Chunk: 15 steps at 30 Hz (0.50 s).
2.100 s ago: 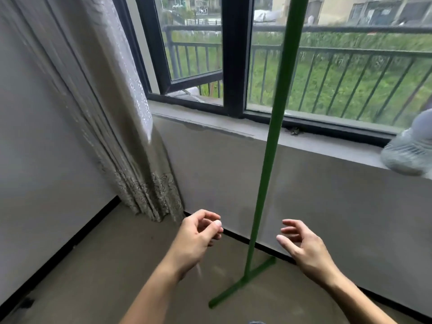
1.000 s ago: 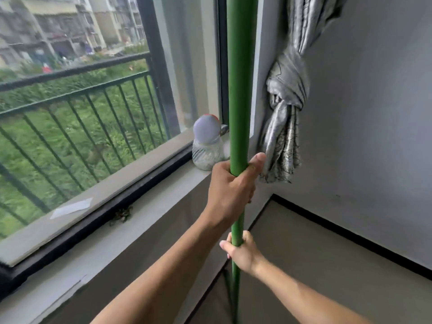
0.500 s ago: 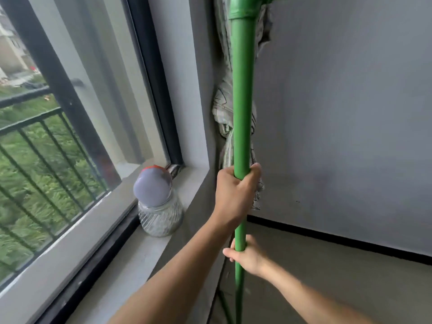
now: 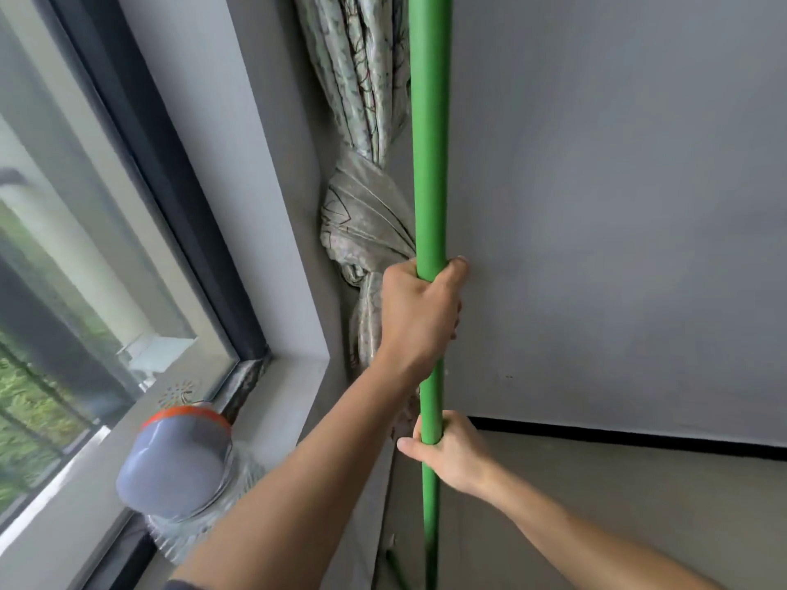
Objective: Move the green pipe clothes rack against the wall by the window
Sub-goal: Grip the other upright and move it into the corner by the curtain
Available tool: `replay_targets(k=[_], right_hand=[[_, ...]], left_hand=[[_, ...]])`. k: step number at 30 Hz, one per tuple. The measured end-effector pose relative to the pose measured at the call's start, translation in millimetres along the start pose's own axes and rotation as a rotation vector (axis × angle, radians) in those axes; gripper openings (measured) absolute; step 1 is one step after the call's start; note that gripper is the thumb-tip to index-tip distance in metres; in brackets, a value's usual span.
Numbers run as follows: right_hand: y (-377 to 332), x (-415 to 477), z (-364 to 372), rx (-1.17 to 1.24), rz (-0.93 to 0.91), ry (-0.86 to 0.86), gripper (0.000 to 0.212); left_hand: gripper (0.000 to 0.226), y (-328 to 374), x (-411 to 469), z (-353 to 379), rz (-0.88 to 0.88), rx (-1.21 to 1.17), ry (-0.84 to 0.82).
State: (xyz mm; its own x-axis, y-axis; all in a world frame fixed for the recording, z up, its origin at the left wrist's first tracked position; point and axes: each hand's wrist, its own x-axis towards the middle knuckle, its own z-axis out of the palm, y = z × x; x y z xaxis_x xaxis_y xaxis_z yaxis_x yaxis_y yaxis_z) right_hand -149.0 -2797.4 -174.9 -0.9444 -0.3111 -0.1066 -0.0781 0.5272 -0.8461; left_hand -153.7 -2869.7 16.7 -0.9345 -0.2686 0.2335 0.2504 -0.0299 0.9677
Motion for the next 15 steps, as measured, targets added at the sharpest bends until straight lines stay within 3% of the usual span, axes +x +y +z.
replay_targets(k=[5,10,15], right_hand=[[14,75,-26,0.141,0.029,-0.033,0.032],[50,156,-39,0.170,0.059,-0.033,0.028],[42,188,-67,0.163,0.031,-0.066,0.020]], left_hand=[[0.034,-12,55,28,-0.010,0.021,-0.010],[0.034,-40,107,52,-0.049,0.087,0.028],[0.031,-71,147,68,-0.054,0.118,0.082]])
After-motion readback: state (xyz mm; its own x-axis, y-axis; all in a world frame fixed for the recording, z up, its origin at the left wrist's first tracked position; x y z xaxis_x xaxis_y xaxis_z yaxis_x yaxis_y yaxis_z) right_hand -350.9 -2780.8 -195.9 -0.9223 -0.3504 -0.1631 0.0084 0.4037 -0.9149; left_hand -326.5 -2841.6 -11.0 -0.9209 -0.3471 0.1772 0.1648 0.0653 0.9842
